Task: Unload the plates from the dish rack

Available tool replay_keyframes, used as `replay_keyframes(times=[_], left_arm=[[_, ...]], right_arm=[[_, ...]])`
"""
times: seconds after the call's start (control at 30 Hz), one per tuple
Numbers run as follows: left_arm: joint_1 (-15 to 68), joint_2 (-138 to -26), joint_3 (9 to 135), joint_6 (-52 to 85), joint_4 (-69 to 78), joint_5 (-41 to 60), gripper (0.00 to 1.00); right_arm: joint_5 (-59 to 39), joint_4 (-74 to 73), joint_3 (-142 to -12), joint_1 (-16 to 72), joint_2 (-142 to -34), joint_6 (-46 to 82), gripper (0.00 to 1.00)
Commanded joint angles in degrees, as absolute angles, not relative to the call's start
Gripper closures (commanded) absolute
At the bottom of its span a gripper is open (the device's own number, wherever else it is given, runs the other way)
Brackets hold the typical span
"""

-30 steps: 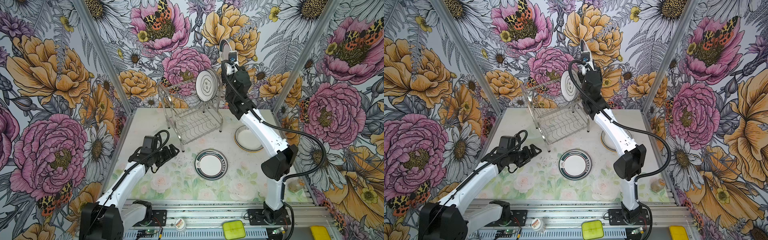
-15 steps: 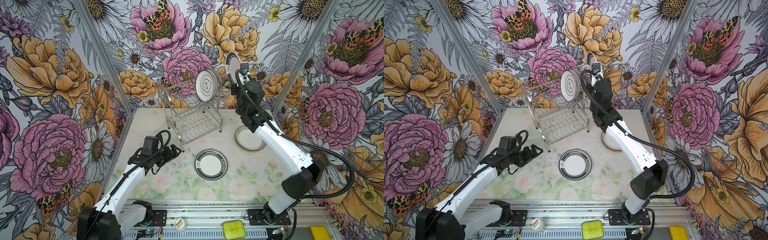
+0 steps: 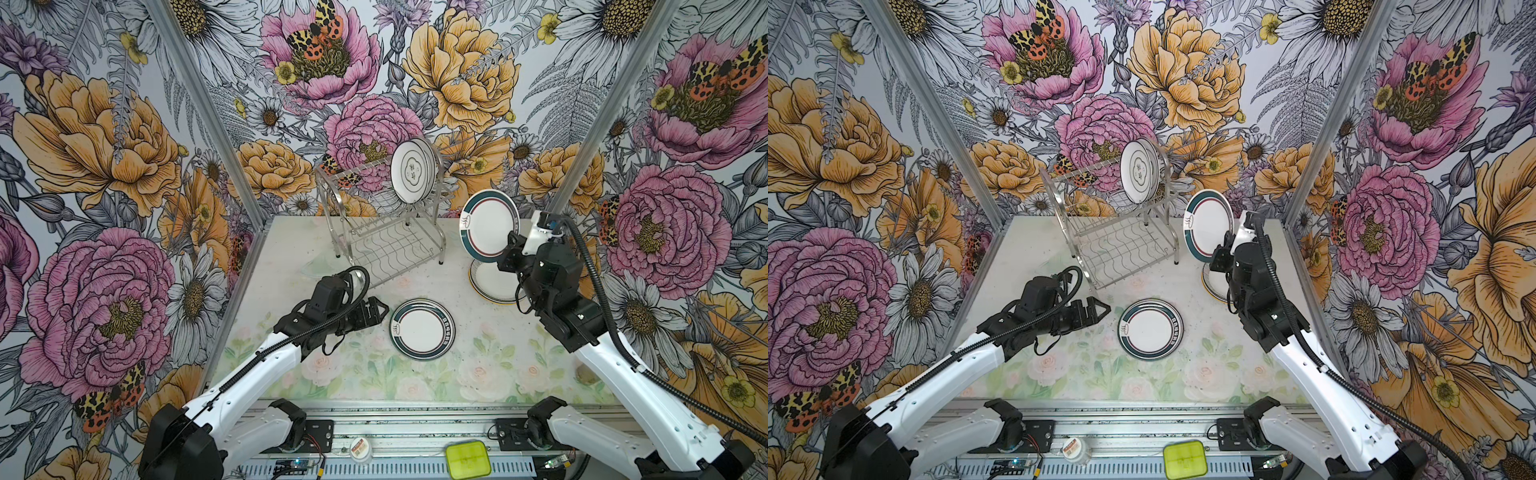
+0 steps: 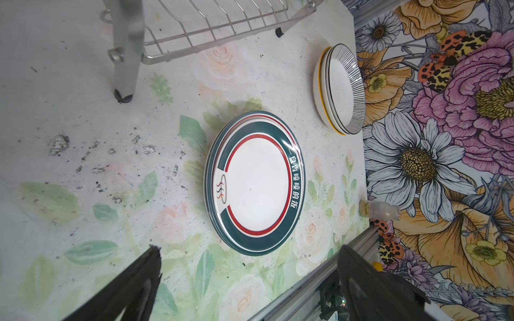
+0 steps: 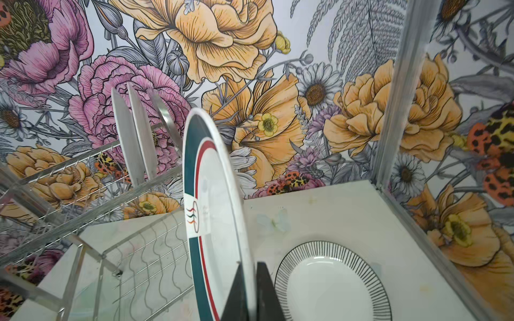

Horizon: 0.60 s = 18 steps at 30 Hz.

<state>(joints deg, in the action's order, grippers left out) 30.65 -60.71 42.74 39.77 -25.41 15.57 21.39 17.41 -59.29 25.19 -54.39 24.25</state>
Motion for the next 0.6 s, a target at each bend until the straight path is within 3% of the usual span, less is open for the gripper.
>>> replay_keyframes(times=[0.0, 0.17, 0.57], left_arm=[[33.0, -61.3, 42.8, 41.8, -19.1, 12.2, 0.01], [36.4, -61.3, 41.2, 42.2, -12.2, 11.1, 0.01], [38.4, -66.5, 39.2, 43.5, -1.2, 11.6, 0.05]], right_arm=[[10.9, 20.4, -55.1, 24.8, -51.2, 39.7, 1.0], [1.6, 19.0, -48.9, 25.2, -51.0, 51.0, 1.0], [-9.5, 15.5, -43.5, 27.0, -52.6, 59.7, 1.0]])
